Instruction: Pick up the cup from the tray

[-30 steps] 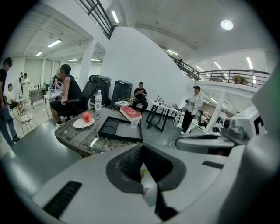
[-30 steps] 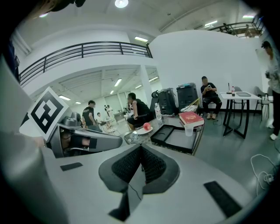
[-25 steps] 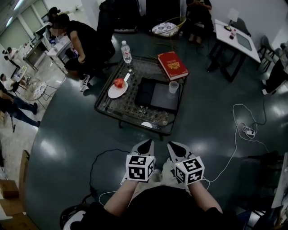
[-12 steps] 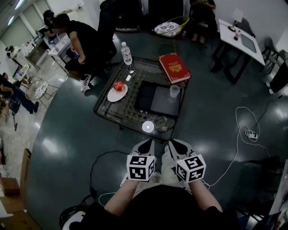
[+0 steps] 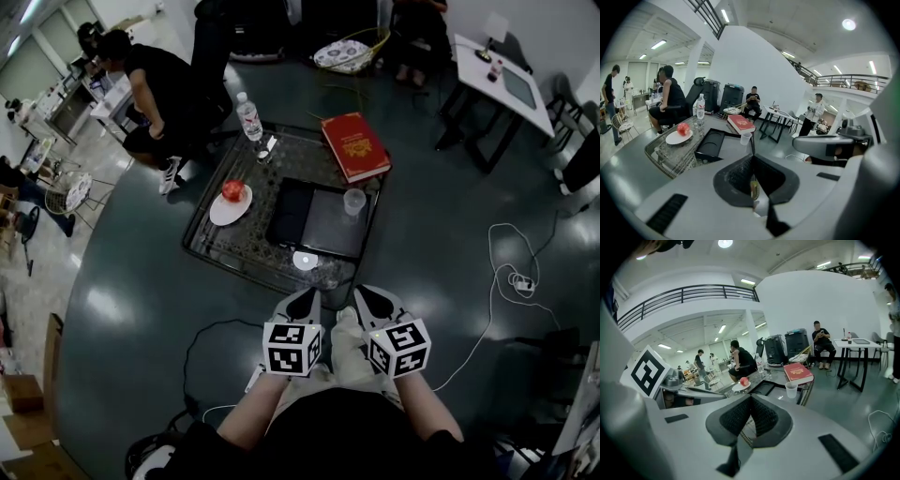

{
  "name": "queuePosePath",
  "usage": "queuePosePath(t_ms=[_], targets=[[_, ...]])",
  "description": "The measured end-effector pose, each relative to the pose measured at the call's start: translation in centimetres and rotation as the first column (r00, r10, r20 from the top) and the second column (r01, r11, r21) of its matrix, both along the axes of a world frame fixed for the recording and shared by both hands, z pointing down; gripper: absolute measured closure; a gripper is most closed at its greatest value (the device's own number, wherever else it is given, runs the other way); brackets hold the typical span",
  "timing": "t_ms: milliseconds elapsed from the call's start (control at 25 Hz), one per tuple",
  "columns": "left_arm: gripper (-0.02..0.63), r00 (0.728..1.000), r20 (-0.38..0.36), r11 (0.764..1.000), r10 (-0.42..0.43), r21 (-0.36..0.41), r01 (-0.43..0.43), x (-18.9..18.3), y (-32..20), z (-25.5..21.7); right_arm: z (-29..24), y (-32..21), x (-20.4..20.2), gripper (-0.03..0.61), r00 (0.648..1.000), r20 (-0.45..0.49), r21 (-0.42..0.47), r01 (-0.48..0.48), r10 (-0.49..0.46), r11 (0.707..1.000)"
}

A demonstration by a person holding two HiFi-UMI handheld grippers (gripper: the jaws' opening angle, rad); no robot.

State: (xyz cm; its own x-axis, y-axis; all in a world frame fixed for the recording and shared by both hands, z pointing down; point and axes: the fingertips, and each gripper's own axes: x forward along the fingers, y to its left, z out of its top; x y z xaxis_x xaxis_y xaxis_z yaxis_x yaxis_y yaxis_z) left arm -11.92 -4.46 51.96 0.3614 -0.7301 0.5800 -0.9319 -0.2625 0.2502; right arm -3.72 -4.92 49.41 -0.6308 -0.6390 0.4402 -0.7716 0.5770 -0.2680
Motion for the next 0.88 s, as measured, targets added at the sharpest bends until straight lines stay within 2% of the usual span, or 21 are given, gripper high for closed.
queuePosePath(t_ms=[440,880], targets=[[0.604,1.0,0.003,1.0,0.002,-0.028,-0.002,2.3,-5.2,1.3,1.1,-4.7,2.2,0.568,1.0,-0.004,-0.039,-0.005,0.005,0.999],[0.603,0.999,0.016,0.999,0.044,-0.028,-0.044,4.7,-11.0,3.8,3.3,-10.0,4.3,0.568,1.0,-0.009,-0.096,-0.003,0.002,0.995]])
